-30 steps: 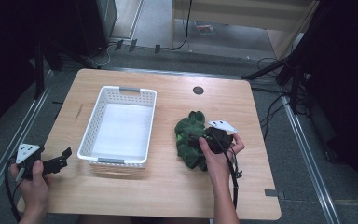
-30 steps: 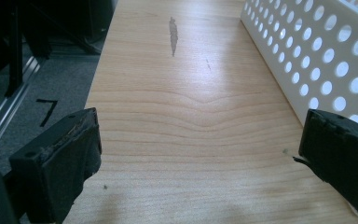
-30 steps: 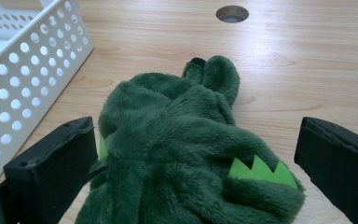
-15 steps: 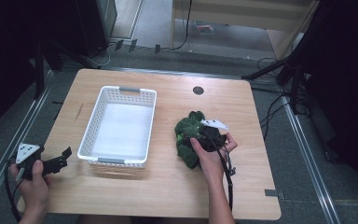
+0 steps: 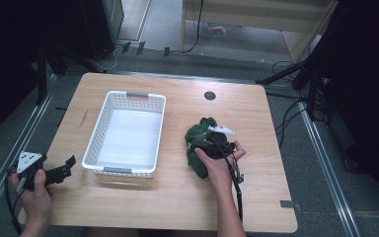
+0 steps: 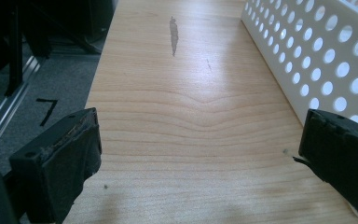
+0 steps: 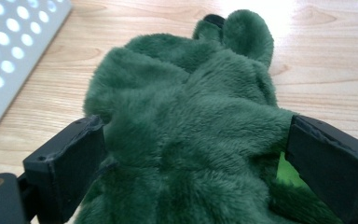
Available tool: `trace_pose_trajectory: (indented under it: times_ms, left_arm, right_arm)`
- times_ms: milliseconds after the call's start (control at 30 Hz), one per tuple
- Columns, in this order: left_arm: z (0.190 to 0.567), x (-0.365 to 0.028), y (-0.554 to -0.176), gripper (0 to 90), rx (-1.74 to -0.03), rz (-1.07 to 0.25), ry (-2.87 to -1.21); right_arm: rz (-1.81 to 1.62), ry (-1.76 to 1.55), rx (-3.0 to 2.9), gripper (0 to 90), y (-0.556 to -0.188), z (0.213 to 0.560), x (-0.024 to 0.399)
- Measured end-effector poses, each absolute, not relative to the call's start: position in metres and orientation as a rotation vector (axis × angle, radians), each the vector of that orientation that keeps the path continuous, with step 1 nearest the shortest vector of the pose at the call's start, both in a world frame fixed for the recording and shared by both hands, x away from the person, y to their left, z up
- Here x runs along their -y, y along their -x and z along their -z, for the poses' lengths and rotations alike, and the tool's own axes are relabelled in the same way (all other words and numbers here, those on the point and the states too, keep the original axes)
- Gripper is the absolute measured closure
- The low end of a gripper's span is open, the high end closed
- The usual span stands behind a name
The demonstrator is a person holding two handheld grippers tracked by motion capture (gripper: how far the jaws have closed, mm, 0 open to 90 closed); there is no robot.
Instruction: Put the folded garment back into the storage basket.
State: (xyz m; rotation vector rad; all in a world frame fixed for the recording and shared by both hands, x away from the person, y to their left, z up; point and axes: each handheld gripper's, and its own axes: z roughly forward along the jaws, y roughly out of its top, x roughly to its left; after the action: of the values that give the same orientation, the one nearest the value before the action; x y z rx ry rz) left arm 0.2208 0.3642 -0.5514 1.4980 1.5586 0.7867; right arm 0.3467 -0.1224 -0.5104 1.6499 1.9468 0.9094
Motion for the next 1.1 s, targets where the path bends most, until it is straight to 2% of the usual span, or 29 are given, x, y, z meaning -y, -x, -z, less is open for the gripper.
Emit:
trace_pose_trajectory:
  times_ms: [533,800,933,1100]
  left_arm:
    - [0.552,-0.364,-0.221,0.0,-1.558,-0.788,-1.494]
    - [0.552,-0.364,-0.221,0.0,-1.56,-0.786,-1.495]
    - [0.552,-0.364,-0.221,0.0,-1.56,-0.786,-1.498]
    - [0.552,-0.364,-0.221,0.0,-1.56,-0.785,-1.497]
  right_arm:
    - [-0.851,-1.704,-1.957,8.3,-0.357,0.526,0.117]
    - [-0.795,-1.715,-1.98,15.0,-0.357,0.537,0.11]
    - [-0.787,-1.677,-1.983,21.2,-0.355,0.539,0.108]
    - [-0.779,-1.658,-1.964,23.5,-0.353,0.541,0.106]
